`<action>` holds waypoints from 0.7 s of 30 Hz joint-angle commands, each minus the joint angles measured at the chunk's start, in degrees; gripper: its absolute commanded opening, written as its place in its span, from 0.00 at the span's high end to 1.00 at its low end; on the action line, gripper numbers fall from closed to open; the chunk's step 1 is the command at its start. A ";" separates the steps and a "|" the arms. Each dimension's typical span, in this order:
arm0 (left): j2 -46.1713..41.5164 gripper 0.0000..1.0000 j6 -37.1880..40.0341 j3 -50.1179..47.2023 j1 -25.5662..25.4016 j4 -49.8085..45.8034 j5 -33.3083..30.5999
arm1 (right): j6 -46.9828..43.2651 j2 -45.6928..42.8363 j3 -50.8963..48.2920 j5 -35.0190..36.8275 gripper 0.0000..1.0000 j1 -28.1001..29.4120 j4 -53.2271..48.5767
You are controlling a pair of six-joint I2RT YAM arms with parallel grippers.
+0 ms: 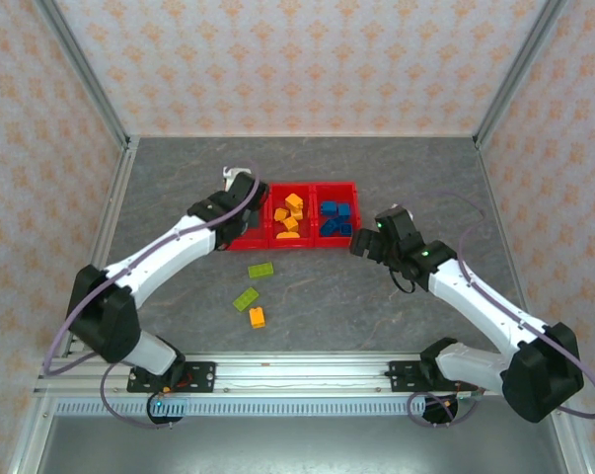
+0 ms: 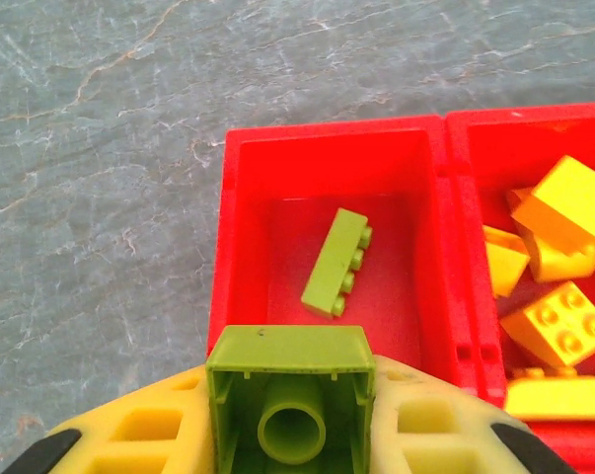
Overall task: Sort the legos into containers by color
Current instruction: Pick up the lego from the middle-left of the table, then place the lego in the container.
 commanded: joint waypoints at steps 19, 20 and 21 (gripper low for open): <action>3.18 0.29 0.46 2.11 3.02 2.11 4.62 | -1.86 -3.04 -0.67 3.78 0.00 -0.28 -2.23; 2.13 0.25 0.31 1.82 2.89 1.23 5.36 | -1.72 -2.85 -0.63 3.69 0.00 -0.28 -2.12; 1.02 0.24 0.14 1.23 2.58 0.39 6.17 | -1.70 -2.66 -0.58 3.50 0.00 -0.28 -1.99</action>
